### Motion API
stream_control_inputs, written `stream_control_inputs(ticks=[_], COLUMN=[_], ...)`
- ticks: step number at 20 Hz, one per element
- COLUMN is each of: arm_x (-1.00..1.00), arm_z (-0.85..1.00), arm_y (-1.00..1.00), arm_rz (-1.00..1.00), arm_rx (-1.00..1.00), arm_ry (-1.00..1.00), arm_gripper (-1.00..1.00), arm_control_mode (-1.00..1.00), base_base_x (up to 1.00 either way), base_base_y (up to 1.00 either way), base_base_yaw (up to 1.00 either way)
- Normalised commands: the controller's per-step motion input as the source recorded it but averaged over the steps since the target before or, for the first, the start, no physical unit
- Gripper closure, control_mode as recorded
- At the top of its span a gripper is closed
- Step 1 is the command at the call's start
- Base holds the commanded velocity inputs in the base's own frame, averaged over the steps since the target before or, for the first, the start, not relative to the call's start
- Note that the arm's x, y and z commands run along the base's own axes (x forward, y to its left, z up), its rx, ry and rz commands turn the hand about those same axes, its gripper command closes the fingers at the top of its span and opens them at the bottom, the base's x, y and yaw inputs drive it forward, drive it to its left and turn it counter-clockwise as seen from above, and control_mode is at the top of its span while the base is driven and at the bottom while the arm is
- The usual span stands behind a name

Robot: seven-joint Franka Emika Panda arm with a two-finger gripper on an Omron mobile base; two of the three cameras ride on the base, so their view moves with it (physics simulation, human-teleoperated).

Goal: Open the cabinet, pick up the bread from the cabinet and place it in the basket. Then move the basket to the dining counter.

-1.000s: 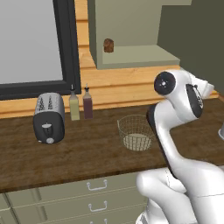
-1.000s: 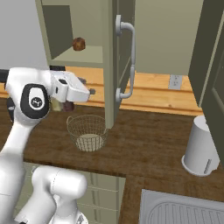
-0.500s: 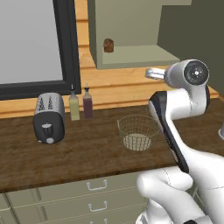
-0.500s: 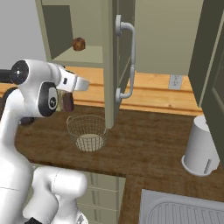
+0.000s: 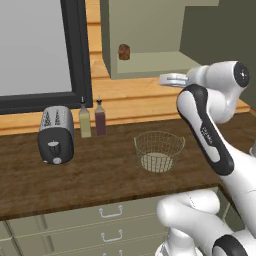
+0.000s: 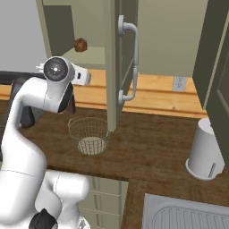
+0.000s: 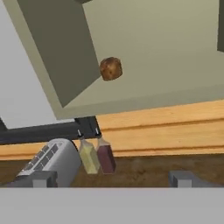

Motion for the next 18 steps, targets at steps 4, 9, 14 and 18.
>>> stream_control_inputs(ticks=[4, 9, 14, 18], arm_x=[0.12, 0.36, 0.49, 0.78], arm_z=[0.23, 0.33, 0.18, 0.2], arm_y=[0.49, 0.19, 0.0, -0.06], arm_rz=[0.04, 0.0, 0.0, 0.0], arm_rx=[0.0, 0.0, -0.04, 0.0], arm_ry=[-0.06, 0.0, 0.09, 0.14], arm_gripper=[-1.0, -1.0, -1.0, -1.0], arm_control_mode=[-1.0, -1.0, -1.0, -1.0], base_base_x=[0.0, 0.0, 0.0, 0.0], base_base_y=[0.0, 0.0, 0.0, 0.0], base_base_yaw=[0.0, 0.0, 0.0, 0.0])
